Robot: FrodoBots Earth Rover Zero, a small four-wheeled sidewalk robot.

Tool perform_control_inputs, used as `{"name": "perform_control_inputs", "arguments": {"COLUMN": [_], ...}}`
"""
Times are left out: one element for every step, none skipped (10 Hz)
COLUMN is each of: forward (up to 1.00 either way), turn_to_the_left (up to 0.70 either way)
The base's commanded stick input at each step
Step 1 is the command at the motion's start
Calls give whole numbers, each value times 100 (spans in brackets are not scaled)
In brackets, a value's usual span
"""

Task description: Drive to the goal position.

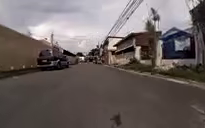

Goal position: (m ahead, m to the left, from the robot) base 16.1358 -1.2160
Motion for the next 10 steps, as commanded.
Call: {"name": "perform_control_inputs", "arguments": {"forward": [70, 70, 70, 70, 70, 70, 70, 70, 70, 70], "turn_to_the_left": [0, 0, 0, 0, 0, 0, 0, 0, 0, 0]}}
